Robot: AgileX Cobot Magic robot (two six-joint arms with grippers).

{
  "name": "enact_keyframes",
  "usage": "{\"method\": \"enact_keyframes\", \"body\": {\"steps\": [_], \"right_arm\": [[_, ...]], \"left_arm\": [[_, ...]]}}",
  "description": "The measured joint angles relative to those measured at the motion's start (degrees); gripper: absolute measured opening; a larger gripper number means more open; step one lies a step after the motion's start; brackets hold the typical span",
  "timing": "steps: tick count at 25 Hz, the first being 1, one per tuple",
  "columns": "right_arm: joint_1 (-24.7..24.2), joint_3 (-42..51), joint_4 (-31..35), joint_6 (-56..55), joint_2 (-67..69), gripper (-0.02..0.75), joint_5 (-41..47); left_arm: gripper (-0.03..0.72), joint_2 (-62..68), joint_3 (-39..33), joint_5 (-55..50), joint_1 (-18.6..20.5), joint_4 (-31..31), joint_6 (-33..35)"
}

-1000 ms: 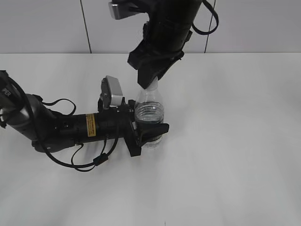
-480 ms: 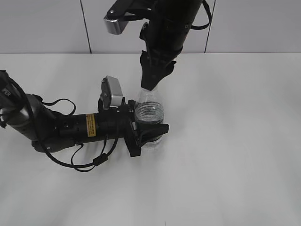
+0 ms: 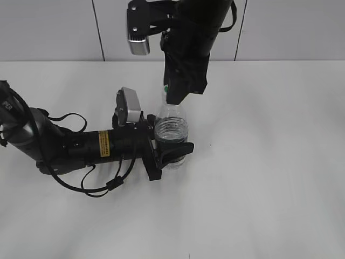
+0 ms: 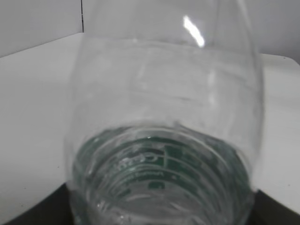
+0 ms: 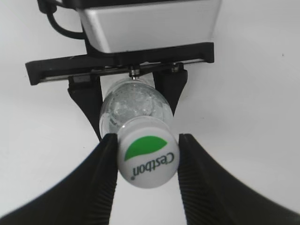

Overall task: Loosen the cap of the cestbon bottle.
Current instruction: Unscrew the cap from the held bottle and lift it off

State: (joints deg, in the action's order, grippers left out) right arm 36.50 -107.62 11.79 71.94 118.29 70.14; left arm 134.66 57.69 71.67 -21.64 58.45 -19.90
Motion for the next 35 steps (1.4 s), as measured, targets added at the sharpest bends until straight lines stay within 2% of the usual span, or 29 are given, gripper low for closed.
{"method": "enact_keyframes", "body": {"steps": [11, 18, 24, 28, 33, 35], "right_arm": [[0.07, 0.00, -0.46, 25.97, 0.00, 0.299, 0.43], [0.11, 0.00, -1.52, 35.26, -0.08, 0.299, 0.45], [0.18, 0.00, -1.87, 33.42, -0.06, 0.299, 0.45], [0.18, 0.00, -1.84, 26.59, -0.06, 0.306, 0.45], [0.13, 0.00, -1.98, 17.51, -0.06, 0.489, 0.07], [0.13, -0.12, -1.66, 12.85, -0.06, 0.517, 0.03]], "left_arm": [[0.408, 0.00, 0.00, -0.11, 0.00, 0.16, 0.99], [0.408, 0.00, 0.00, -0.16, 0.00, 0.16, 1.04], [0.408, 0.00, 0.00, -0.16, 0.00, 0.16, 1.04], [0.408, 0.00, 0.00, -0.16, 0.00, 0.16, 1.04], [0.408, 0.00, 0.00, -0.16, 0.00, 0.22, 0.99], [0.407, 0.00, 0.00, -0.16, 0.00, 0.26, 0.99]]}}
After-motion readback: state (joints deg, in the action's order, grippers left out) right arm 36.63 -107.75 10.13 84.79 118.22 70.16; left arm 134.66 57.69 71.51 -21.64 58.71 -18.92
